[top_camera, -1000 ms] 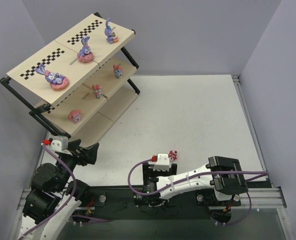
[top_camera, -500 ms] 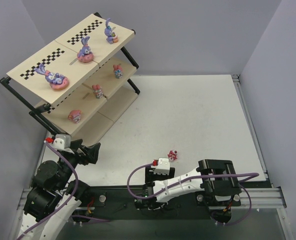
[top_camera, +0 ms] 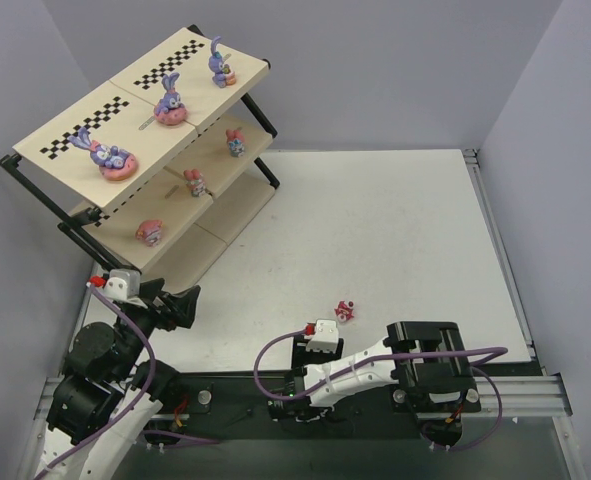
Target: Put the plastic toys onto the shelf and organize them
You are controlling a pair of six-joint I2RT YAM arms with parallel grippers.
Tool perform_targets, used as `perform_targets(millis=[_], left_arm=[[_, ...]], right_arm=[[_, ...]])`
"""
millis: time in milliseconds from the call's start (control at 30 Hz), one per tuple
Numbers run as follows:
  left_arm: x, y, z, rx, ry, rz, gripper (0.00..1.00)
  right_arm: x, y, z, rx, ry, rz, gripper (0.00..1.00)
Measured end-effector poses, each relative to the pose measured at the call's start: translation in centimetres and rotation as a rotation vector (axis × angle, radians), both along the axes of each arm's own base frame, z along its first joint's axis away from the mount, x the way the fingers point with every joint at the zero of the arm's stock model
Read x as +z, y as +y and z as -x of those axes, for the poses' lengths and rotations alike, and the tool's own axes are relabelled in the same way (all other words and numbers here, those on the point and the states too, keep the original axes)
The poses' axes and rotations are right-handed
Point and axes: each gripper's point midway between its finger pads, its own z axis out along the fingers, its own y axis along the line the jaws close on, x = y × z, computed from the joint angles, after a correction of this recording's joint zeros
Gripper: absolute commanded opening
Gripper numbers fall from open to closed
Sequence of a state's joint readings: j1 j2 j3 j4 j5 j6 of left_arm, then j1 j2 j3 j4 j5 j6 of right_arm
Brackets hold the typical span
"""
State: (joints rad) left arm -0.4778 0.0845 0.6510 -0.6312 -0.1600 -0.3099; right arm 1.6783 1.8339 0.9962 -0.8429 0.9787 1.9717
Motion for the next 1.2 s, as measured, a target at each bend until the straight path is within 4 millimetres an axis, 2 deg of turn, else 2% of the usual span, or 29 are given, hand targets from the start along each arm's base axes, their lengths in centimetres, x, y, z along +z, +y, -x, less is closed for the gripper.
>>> perform_targets(millis=[133,233,267,333,600,733,900,1033,1200], left_arm=[[0.0,0.0,0.0,0.000,-0.002,0.001,0.97],[0.0,0.0,0.0,0.000,-0.003,0.001,0.97],[0.0,0.0,0.0,0.000,-0.002,0.001,0.97],[0.0,0.0,0.0,0.000,-0.002,0.001,0.97],[0.1,0.1,0.1,0.000,-0.006,0.003,0.97],[0.3,0.1,0.3,0.000,-0.017,0.009,0.97],[0.8,0.6,0.6,0.014,-0.045,0.023,0.97],[1.1,1.2,0.8,0.039,-0.066,0.035,0.97],[1.0,2.0,0.6,0.093,-0.058,0.043,0.97]], right_arm=[[0.0,0.2,-0.1,-0.001,-0.006,-0.014,0.41],[0.1,0.2,-0.3,0.003,-0.017,-0.012,0.26],[0.2,0.2,-0.3,0.003,-0.020,-0.013,0.11],[0.2,0.1,-0.4,0.006,-0.026,-0.009,0.00],[0.3,0.2,-0.7,0.001,-0.037,-0.013,0.00],[1.2,0.9,-1.5,0.003,-0.065,-0.026,0.00],[3.9,3.9,-3.0,0.065,-0.069,-0.071,0.00],[4.5,6.3,-4.9,0.152,-0.022,-0.146,0.00],[5.2,11.3,-7.2,0.329,-0.010,-0.105,0.00]])
